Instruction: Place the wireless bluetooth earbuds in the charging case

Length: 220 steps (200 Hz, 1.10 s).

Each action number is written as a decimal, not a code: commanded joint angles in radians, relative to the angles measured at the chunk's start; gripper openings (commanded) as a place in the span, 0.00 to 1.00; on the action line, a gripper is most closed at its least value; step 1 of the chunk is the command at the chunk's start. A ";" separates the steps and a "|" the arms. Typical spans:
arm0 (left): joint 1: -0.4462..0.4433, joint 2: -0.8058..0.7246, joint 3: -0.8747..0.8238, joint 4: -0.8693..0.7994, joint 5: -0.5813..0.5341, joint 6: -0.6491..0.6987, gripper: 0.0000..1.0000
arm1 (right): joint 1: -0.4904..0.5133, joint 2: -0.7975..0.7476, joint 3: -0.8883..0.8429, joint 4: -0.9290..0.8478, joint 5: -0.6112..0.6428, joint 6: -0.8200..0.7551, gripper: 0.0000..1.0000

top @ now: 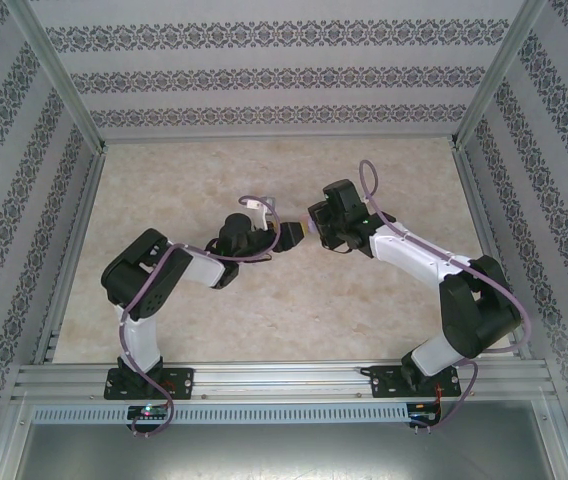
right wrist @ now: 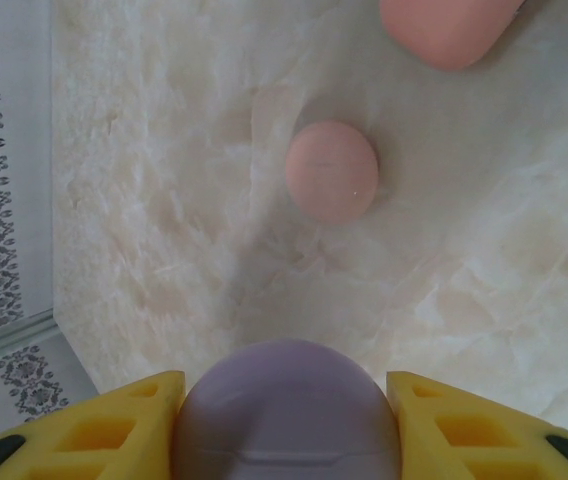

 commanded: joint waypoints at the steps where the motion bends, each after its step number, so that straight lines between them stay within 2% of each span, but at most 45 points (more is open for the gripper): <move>1: -0.019 0.026 0.033 0.099 0.023 -0.019 0.65 | 0.012 -0.013 0.036 0.012 0.035 0.019 0.30; 131: -0.045 0.059 0.077 0.124 0.017 -0.035 0.62 | 0.030 0.017 0.057 0.021 0.034 0.019 0.30; 197: -0.046 0.075 0.100 0.129 0.006 -0.040 0.43 | 0.040 0.011 0.049 0.025 0.036 0.021 0.30; 220: -0.047 0.080 0.102 0.133 -0.005 -0.039 0.42 | 0.041 0.011 0.053 0.024 0.031 0.018 0.30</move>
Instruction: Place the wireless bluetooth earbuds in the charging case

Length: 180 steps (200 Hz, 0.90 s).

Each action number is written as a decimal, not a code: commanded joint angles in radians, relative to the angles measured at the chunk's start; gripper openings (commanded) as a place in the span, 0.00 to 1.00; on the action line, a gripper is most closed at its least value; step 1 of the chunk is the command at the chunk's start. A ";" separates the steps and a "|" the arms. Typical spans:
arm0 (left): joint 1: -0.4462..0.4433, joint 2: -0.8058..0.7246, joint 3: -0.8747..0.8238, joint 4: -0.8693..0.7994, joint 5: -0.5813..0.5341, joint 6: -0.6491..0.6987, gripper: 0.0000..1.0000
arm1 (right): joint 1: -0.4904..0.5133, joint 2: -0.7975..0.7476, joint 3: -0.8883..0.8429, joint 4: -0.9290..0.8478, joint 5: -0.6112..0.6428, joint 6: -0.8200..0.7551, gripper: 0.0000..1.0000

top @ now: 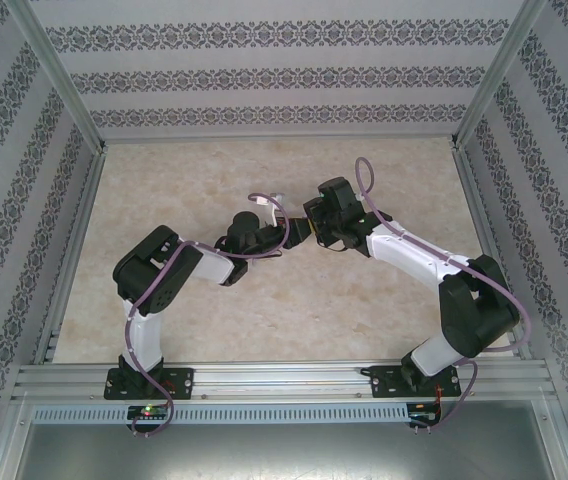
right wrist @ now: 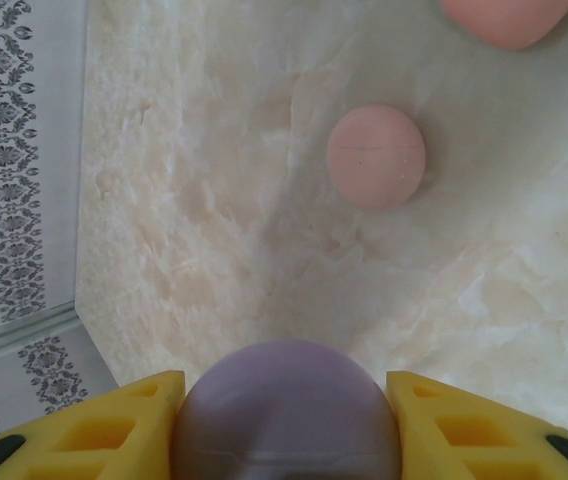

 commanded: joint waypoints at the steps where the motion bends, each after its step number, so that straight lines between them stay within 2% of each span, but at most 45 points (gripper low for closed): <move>1: -0.012 0.015 0.024 0.059 -0.018 -0.005 0.42 | 0.011 0.005 0.025 0.010 0.006 0.009 0.30; 19: -0.011 0.020 0.024 0.066 -0.025 -0.008 0.41 | 0.013 0.004 0.025 0.013 0.006 0.010 0.30; 57: -0.011 0.027 0.022 0.083 -0.046 -0.015 0.32 | 0.018 0.002 0.023 0.014 0.007 0.014 0.30; 77: -0.012 0.026 0.017 0.095 -0.063 -0.019 0.24 | 0.019 -0.002 0.015 0.023 0.009 0.025 0.30; 113: -0.013 0.027 0.012 0.107 -0.066 -0.023 0.03 | 0.021 -0.020 0.008 0.031 0.017 0.036 0.33; 128: -0.012 0.027 0.012 0.102 -0.061 -0.023 0.00 | 0.021 -0.032 0.005 0.032 0.026 0.038 0.36; 144: -0.012 0.026 0.011 0.100 -0.058 -0.025 0.00 | 0.019 -0.044 0.004 0.031 0.034 0.036 0.42; 162: -0.011 0.027 0.012 0.097 -0.056 -0.028 0.00 | 0.010 -0.060 -0.001 0.043 0.038 0.027 0.61; 180: -0.011 0.024 0.014 0.090 -0.046 -0.028 0.00 | -0.015 -0.088 -0.002 0.057 0.036 -0.003 0.73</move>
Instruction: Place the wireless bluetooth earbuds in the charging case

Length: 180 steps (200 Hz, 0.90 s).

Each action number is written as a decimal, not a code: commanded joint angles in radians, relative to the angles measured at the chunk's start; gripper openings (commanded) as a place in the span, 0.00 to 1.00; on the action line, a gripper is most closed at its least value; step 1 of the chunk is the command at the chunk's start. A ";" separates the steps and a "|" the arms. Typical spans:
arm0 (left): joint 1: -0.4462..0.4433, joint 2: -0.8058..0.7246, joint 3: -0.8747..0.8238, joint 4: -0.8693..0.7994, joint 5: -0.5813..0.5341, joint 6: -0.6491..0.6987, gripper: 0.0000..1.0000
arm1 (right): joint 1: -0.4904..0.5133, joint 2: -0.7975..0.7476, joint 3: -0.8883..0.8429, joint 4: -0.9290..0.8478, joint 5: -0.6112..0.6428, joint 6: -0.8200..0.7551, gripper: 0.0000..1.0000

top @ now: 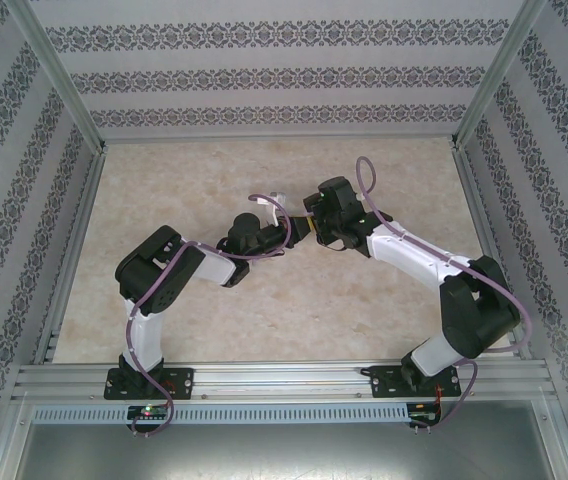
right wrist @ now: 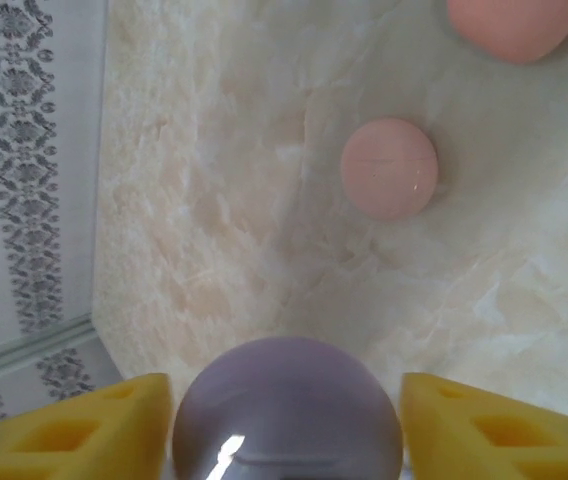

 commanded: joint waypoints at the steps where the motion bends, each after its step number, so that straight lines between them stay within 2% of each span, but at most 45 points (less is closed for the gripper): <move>1: -0.002 0.012 0.013 0.030 -0.015 -0.016 0.00 | -0.021 -0.074 -0.001 0.042 0.006 -0.030 0.73; 35: 0.011 -0.015 0.006 -0.002 0.028 0.000 0.00 | -0.071 -0.181 -0.023 0.008 0.019 -0.138 0.78; 62: 0.040 -0.061 0.002 -0.053 0.116 0.025 0.00 | -0.120 -0.262 -0.065 -0.005 -0.022 -0.287 0.79; 98: 0.099 -0.157 0.002 -0.190 0.286 0.096 0.00 | -0.190 -0.336 -0.141 0.007 -0.153 -0.599 0.80; 131: 0.144 -0.241 0.019 -0.332 0.410 0.164 0.00 | -0.202 -0.404 -0.248 0.131 -0.306 -0.887 0.79; 153: 0.157 -0.285 0.043 -0.452 0.477 0.221 0.00 | -0.197 -0.451 -0.304 0.174 -0.394 -1.014 0.78; 180: 0.159 -0.319 0.068 -0.561 0.524 0.273 0.00 | -0.193 -0.480 -0.338 0.209 -0.469 -1.081 0.77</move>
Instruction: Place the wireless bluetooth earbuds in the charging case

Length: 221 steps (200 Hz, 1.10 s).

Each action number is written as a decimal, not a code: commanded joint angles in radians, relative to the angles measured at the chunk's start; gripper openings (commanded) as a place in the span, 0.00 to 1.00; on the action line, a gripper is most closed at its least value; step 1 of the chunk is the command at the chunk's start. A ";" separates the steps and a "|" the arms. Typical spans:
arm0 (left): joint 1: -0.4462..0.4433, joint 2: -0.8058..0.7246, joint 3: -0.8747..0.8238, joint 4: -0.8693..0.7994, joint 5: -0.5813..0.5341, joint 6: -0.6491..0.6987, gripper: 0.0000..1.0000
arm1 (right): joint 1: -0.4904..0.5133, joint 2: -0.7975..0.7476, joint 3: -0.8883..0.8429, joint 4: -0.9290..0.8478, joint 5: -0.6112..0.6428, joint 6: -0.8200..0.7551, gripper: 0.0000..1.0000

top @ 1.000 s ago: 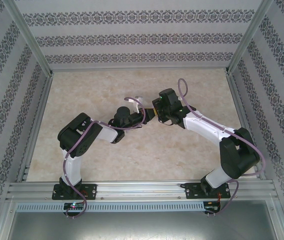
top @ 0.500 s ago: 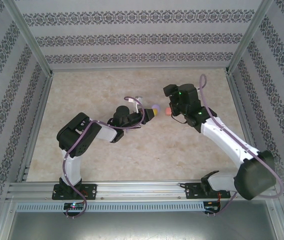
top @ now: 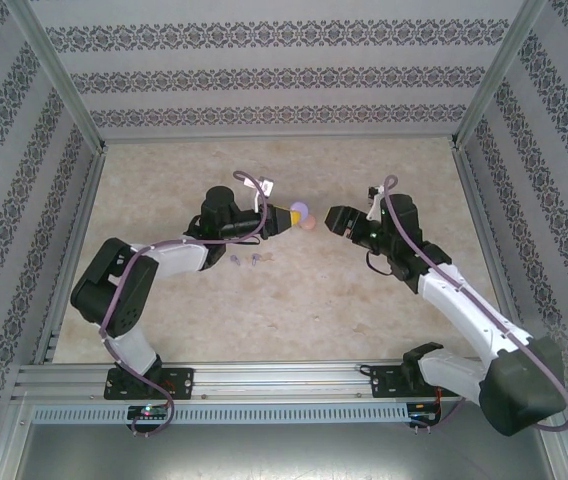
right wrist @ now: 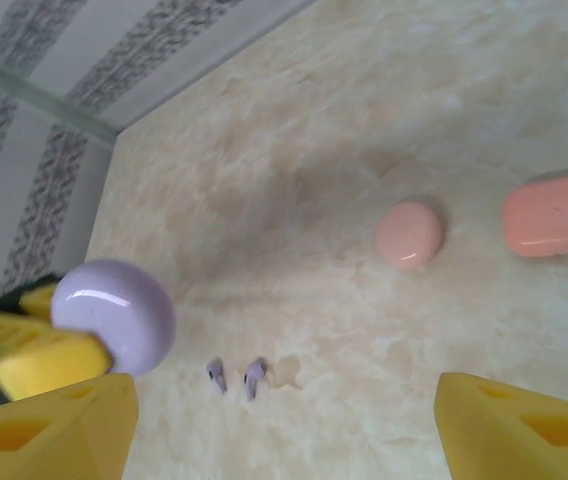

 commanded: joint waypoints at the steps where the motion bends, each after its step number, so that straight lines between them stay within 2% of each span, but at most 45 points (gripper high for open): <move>1: 0.007 -0.044 0.040 -0.145 0.103 0.094 0.00 | 0.008 -0.034 -0.020 0.088 -0.125 -0.167 0.77; 20: 0.007 -0.053 0.048 -0.159 0.124 0.094 0.00 | 0.020 -0.014 -0.011 0.101 -0.146 -0.172 0.76; 109: 0.007 -0.069 0.046 -0.152 0.143 0.081 0.00 | 0.105 0.164 0.080 0.163 -0.073 -0.159 0.69; 160: 0.007 -0.107 0.037 -0.153 0.140 0.081 0.00 | 0.066 0.229 0.013 0.212 -0.050 -0.136 0.61; 221: 0.006 -0.129 0.038 -0.159 0.140 0.084 0.00 | -0.004 0.205 -0.067 0.251 -0.088 -0.086 0.59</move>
